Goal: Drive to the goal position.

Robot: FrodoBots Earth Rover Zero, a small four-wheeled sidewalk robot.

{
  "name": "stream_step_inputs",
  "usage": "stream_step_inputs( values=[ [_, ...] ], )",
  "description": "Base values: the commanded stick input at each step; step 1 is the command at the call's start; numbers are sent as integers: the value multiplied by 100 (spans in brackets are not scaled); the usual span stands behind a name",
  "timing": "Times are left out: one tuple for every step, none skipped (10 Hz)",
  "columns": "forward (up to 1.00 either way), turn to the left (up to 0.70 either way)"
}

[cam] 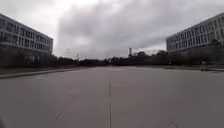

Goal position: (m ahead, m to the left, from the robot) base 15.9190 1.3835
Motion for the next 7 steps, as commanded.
stream_step_inputs(
  values=[
    [70, 0],
    [70, 0],
    [70, 0],
    [70, 0],
    [70, 0],
    [70, 0],
    [70, 0]
  ],
)
